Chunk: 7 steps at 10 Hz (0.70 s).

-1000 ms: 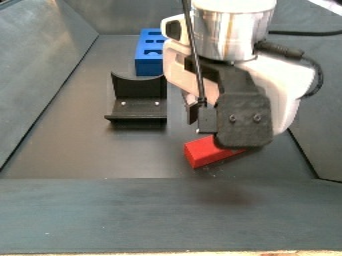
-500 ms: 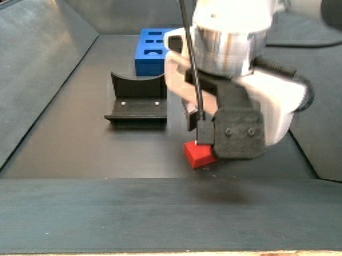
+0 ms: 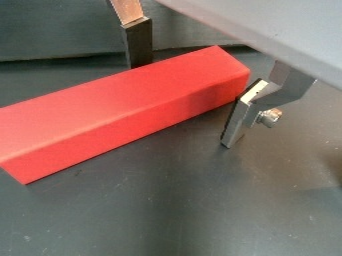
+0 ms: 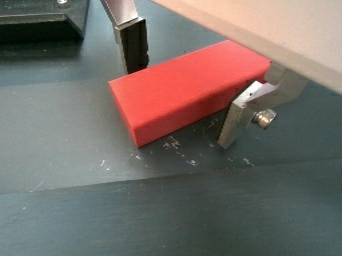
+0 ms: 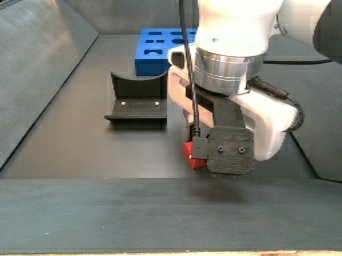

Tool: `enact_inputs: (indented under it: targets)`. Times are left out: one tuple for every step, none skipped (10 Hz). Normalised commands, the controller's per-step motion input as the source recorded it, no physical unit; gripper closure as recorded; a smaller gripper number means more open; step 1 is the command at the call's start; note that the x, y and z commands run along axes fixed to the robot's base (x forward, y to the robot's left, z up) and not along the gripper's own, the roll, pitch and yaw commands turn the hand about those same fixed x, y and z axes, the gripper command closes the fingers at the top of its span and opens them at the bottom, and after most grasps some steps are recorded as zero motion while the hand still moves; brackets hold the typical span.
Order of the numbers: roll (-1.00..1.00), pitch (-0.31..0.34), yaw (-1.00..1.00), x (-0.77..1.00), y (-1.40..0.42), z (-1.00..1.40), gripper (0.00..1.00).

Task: Pick up the rectangle object. Move up. Place the rectangle object on the fixture. Regrasp the rectangle object. Move to above the board. Insert the rectangle object.
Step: Pick up the rectangle object.

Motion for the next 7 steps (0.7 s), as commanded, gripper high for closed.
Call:
enact_inputs:
  targets:
    - [-0.38,-0.454,-0.01,-0.04,0.05,-0.56,0.00]
    - [-0.48,-0.500,-0.01,0.00,0.05,-0.48,0.00]
    - [-0.33,-0.106,0.00,0.00,0.06,-0.05,0.00]
    - [0.00,0.000,0.00,0.00,0.00,-0.05,0.00]
    - [-0.49,-0.240,0.00,-0.05,0.10,-0.22,0.00]
    - [-0.79,-0.260,-0.05,0.00,0.11,-0.34,0.00]
    - [-0.83,-0.294,-0.05,0.00,0.11,-0.29,0.00]
